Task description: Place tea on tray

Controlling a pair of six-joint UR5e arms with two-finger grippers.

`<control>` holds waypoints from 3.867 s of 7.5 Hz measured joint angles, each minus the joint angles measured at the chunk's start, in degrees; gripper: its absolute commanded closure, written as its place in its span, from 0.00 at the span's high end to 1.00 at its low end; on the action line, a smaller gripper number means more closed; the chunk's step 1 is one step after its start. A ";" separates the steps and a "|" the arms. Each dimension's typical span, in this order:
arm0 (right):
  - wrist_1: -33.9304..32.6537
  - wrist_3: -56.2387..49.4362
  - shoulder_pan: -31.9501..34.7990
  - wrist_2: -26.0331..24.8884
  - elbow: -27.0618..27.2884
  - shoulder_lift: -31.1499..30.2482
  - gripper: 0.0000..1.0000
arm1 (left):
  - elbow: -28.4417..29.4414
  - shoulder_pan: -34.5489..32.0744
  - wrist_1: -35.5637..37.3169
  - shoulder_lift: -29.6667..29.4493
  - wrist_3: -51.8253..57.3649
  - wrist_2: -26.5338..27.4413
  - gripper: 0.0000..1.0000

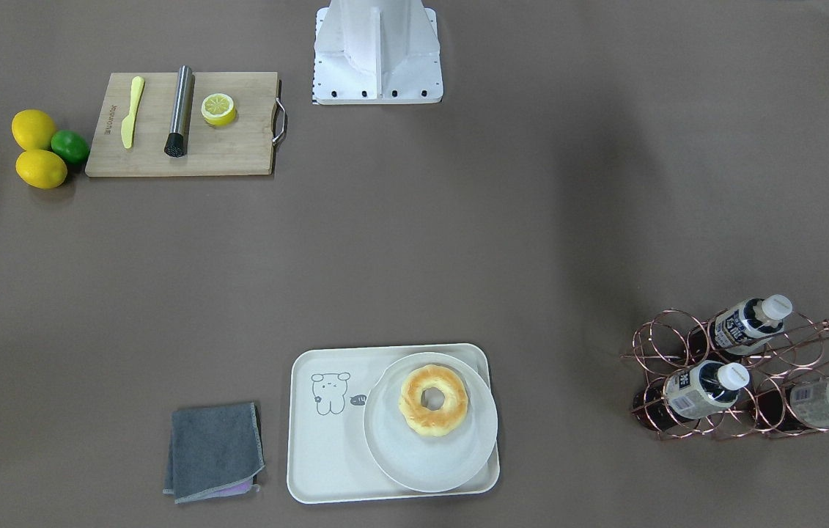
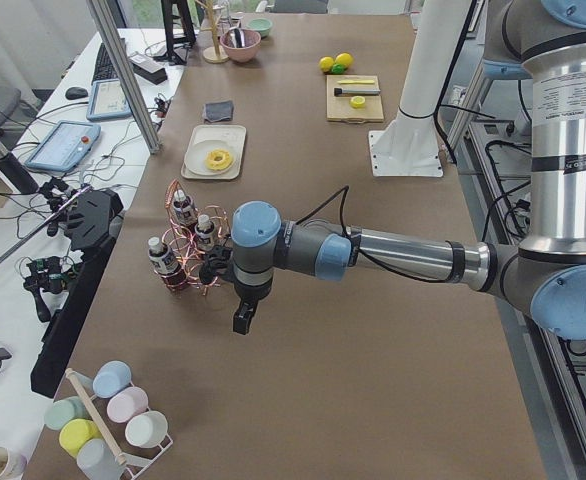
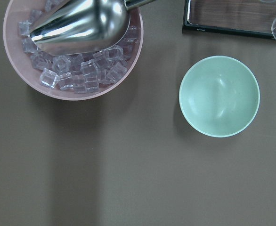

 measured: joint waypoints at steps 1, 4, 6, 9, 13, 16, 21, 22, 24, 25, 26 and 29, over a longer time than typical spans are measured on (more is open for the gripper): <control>0.00 0.00 0.00 0.06 0.17 -0.03 1.00 | -0.21 -0.08 0.00 0.00 0.00 -0.03 0.98; 0.00 0.01 0.00 0.11 0.22 0.01 1.00 | -0.67 -0.17 0.01 -0.06 -0.05 -0.02 0.98; 0.00 0.01 0.00 0.08 0.19 0.03 1.00 | -0.58 -0.24 -0.03 -0.02 -0.02 0.00 0.98; 0.00 -0.03 0.00 0.11 0.42 0.03 1.00 | -0.54 -0.23 0.01 0.04 -0.01 0.01 0.98; 0.00 -0.08 0.00 0.16 0.99 -0.09 1.00 | -0.28 -0.26 -0.08 0.26 0.00 0.00 0.98; -0.01 -0.01 0.08 0.24 1.90 -0.46 1.00 | -0.10 -0.26 -0.12 0.67 0.00 -0.02 0.98; -0.16 -0.01 0.16 0.21 3.17 -0.91 1.00 | -0.79 -0.75 -0.20 1.22 -0.04 -0.15 0.98; -0.17 -0.04 0.17 0.20 3.22 -0.99 1.00 | -1.75 -0.77 -0.33 1.14 -0.04 -1.13 0.98; -0.12 -0.07 0.17 0.05 3.61 -1.28 1.00 | -5.04 -0.74 -4.51 -0.35 -0.81 -4.47 0.98; -0.23 -0.04 0.17 -0.02 4.03 -1.51 1.00 | -5.48 -0.58 -7.20 -1.05 -3.50 -5.37 0.98; -0.35 0.04 0.21 -0.14 4.25 -1.69 1.00 | -5.72 -0.26 -8.68 -1.95 -10.99 -7.32 0.98; -0.55 0.13 0.25 -0.48 4.09 -2.00 1.00 | -6.09 1.61 -20.39 -4.14 -24.23 -10.90 0.98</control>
